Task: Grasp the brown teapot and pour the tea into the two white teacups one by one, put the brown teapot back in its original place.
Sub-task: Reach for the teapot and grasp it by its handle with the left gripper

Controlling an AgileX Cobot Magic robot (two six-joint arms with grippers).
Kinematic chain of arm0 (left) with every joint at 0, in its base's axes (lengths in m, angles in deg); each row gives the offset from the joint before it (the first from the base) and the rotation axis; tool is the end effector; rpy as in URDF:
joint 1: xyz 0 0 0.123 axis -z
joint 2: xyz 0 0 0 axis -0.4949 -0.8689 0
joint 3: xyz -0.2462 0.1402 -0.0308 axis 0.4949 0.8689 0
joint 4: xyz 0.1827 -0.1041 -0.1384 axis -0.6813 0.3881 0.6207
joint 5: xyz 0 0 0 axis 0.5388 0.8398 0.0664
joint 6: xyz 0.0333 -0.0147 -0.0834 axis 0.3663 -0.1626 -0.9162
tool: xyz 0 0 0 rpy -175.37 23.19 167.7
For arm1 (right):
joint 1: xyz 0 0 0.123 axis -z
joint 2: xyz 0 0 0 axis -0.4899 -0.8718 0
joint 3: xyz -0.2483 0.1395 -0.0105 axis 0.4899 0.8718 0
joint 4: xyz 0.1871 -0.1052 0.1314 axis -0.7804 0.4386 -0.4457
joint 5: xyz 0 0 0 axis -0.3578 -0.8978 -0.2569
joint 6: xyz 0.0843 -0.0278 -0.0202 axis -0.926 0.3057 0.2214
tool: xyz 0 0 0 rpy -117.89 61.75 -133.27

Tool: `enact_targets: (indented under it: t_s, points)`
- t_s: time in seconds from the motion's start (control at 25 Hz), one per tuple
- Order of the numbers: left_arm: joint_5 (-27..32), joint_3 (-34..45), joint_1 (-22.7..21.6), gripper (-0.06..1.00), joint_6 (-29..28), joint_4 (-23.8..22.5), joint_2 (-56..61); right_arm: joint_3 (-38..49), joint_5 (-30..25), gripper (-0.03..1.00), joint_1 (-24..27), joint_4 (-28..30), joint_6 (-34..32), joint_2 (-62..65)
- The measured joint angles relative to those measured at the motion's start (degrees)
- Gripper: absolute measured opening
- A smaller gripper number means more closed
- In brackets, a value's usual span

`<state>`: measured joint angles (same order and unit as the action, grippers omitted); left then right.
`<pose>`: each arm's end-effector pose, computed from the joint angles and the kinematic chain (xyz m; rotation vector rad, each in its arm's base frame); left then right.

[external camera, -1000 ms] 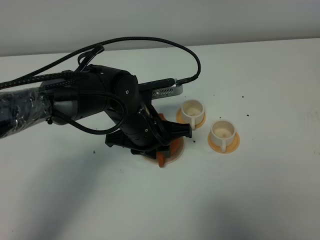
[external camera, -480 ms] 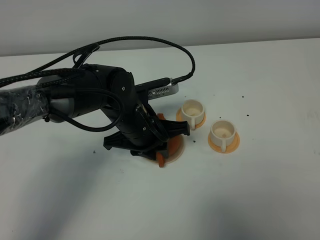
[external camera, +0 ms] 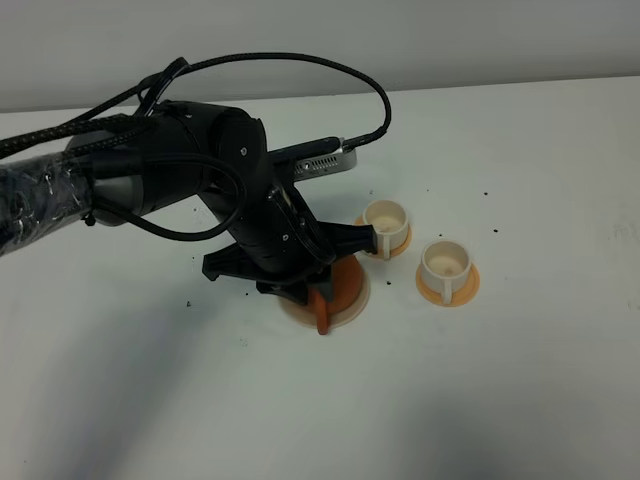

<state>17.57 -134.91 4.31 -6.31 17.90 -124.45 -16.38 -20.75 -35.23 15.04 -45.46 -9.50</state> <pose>0.3177 -0.2319 0.1903 -0.0086 2.9561 -0.4508 -0.0052 0.0017 0.2729 -0.0214 2.0643 0.1493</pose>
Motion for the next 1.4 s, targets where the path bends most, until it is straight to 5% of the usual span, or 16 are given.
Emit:
enact_targets:
  t_s: [0.36,1.4]
  points:
    - [0.27,-0.06,-0.04,0.38,0.06,-0.12,0.00,0.00,0.00,0.24,0.00,0.00,0.00,0.00]
    - [13.65,-11.49,-0.11,0.38,-1.74,-3.01,-9.28,0.00,0.00,0.24,0.00,0.00,0.00,0.00]
